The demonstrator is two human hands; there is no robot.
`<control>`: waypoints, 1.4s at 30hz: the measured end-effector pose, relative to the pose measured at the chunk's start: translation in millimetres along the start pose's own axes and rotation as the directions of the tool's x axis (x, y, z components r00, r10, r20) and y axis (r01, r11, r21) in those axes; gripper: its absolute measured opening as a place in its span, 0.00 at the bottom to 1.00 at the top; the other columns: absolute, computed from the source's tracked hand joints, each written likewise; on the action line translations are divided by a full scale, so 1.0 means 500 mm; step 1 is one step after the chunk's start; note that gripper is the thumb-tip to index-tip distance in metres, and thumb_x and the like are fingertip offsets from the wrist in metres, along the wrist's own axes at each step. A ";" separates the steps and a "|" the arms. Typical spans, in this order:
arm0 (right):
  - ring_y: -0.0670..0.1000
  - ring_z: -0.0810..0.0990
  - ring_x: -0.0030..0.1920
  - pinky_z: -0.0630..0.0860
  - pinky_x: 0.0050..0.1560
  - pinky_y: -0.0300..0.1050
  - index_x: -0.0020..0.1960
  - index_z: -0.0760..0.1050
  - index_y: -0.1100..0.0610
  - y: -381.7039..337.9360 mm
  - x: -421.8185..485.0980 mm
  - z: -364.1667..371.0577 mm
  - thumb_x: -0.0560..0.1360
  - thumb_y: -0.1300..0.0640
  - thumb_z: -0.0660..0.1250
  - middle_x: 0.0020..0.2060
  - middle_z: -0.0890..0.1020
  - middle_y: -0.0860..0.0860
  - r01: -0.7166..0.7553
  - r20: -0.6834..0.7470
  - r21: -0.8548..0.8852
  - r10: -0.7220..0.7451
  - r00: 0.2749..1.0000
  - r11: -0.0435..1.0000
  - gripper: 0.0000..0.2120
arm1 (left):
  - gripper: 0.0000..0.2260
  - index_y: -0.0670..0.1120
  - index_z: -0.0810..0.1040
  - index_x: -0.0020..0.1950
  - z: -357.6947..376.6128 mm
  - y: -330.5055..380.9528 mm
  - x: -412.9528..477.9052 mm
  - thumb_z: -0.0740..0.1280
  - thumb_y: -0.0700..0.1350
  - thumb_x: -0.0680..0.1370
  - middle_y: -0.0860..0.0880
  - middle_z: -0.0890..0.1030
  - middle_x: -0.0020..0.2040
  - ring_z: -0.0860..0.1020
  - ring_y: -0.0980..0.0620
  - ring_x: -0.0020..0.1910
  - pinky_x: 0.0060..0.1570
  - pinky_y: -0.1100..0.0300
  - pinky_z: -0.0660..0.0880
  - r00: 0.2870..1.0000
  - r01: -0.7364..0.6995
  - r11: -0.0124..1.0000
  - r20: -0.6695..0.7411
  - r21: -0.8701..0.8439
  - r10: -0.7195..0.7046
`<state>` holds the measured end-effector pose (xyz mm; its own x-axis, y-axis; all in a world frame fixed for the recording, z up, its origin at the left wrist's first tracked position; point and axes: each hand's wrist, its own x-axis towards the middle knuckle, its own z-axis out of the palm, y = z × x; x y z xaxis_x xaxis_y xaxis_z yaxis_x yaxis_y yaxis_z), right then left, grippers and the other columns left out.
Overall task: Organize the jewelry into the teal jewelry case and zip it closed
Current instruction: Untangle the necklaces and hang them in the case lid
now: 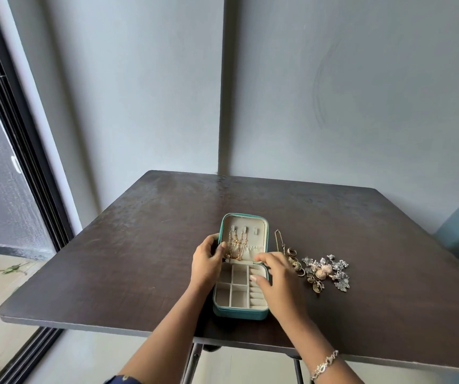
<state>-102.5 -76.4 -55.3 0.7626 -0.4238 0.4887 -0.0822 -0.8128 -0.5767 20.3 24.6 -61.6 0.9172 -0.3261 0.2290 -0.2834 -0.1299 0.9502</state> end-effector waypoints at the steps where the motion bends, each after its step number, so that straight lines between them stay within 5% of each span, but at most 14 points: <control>1: 0.49 0.77 0.50 0.69 0.50 0.35 0.53 0.78 0.57 -0.001 -0.003 0.002 0.66 0.64 0.73 0.49 0.78 0.50 0.004 0.002 -0.017 -0.004 1.000 1.000 0.15 | 0.07 0.45 0.78 0.53 0.000 0.004 0.000 0.63 0.40 0.78 0.48 0.82 0.46 0.79 0.50 0.45 0.50 0.47 0.77 1.000 0.024 1.000 0.002 0.016 -0.024; 5: 0.52 0.77 0.50 0.63 0.48 0.31 0.52 0.78 0.58 -0.002 -0.008 0.006 0.66 0.65 0.72 0.47 0.78 0.51 0.009 -0.009 -0.038 -0.009 1.000 0.999 0.15 | 0.07 0.42 0.78 0.53 -0.001 0.028 -0.002 0.64 0.43 0.77 0.46 0.82 0.47 0.79 0.47 0.47 0.52 0.49 0.76 0.997 0.078 0.993 -0.022 0.086 -0.076; 9: 0.53 0.78 0.49 0.69 0.49 0.38 0.52 0.77 0.58 0.004 -0.008 0.005 0.69 0.66 0.69 0.48 0.78 0.52 0.047 -0.025 -0.044 -0.048 0.999 0.998 0.13 | 0.09 0.41 0.76 0.55 0.018 0.079 -0.017 0.64 0.42 0.77 0.45 0.78 0.52 0.76 0.47 0.52 0.52 0.56 0.70 0.985 -0.072 0.967 -0.134 0.244 0.107; 13: 0.51 0.79 0.47 0.75 0.49 0.44 0.50 0.77 0.59 0.007 0.000 -0.013 0.73 0.60 0.68 0.47 0.79 0.52 0.012 -0.017 0.096 -0.011 1.000 0.995 0.07 | 0.06 0.40 0.77 0.51 0.055 0.121 -0.058 0.64 0.41 0.76 0.47 0.79 0.49 0.76 0.51 0.47 0.47 0.64 0.68 0.971 -0.206 0.960 -0.081 0.189 0.224; 17: 0.52 0.79 0.42 0.72 0.45 0.39 0.45 0.79 0.60 0.028 0.011 -0.057 0.71 0.66 0.67 0.42 0.80 0.54 -0.037 -0.092 0.121 0.048 0.995 0.992 0.04 | 0.05 0.41 0.78 0.49 0.076 0.130 -0.080 0.64 0.41 0.77 0.50 0.79 0.44 0.76 0.55 0.43 0.40 0.76 0.67 0.978 -0.195 0.976 -0.052 0.096 0.201; 23: 0.50 0.79 0.44 0.68 0.43 0.28 0.42 0.82 0.59 0.072 -0.009 -0.119 0.69 0.68 0.69 0.40 0.80 0.49 -0.091 0.071 0.013 0.090 0.993 0.996 0.06 | 0.05 0.40 0.79 0.49 0.079 0.135 -0.083 0.65 0.38 0.76 0.50 0.79 0.42 0.75 0.56 0.39 0.39 0.75 0.68 0.985 -0.173 0.984 -0.014 0.044 0.174; 29: 0.48 0.75 0.48 0.72 0.50 0.43 0.44 0.80 0.55 0.062 -0.036 -0.128 0.67 0.59 0.74 0.45 0.75 0.47 -0.048 0.380 -0.096 0.082 0.922 0.994 0.06 | 0.04 0.42 0.78 0.45 0.086 0.142 -0.095 0.65 0.35 0.75 0.49 0.80 0.39 0.77 0.57 0.39 0.41 0.70 0.71 0.973 -0.170 0.985 0.165 0.030 0.163; 33: 0.49 0.74 0.50 0.69 0.48 0.42 0.44 0.79 0.55 0.056 -0.045 -0.121 0.70 0.57 0.71 0.46 0.75 0.48 0.027 0.341 -0.204 0.046 0.939 0.979 0.04 | 0.07 0.45 0.77 0.43 0.091 0.141 -0.100 0.65 0.34 0.74 0.48 0.80 0.37 0.78 0.54 0.39 0.46 0.56 0.75 0.950 -0.174 0.985 0.267 0.017 0.164; 37: 0.49 0.72 0.53 0.65 0.45 0.39 0.47 0.77 0.57 0.058 -0.049 -0.115 0.74 0.56 0.67 0.45 0.73 0.49 0.111 0.345 -0.266 -0.012 0.939 0.958 0.05 | 0.07 0.45 0.78 0.43 0.091 0.135 -0.096 0.65 0.34 0.74 0.51 0.79 0.35 0.75 0.65 0.31 0.44 0.57 0.74 0.943 -0.150 0.989 0.301 0.006 0.141; 42: 0.50 0.72 0.52 0.65 0.45 0.40 0.46 0.76 0.56 0.062 -0.031 -0.129 0.74 0.55 0.66 0.44 0.70 0.47 0.094 0.408 -0.257 0.020 0.913 0.962 0.05 | 0.08 0.45 0.77 0.42 0.088 0.147 -0.083 0.64 0.33 0.75 0.52 0.79 0.34 0.75 0.65 0.30 0.43 0.58 0.73 0.946 -0.127 0.992 0.297 -0.022 0.128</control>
<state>-158.3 -120.8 -38.3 0.9561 -0.2403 0.1676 -0.1726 -0.9243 -0.3403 -50.8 -12.8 -10.3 0.7485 -0.6032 0.2755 -0.3914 -0.0666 0.9178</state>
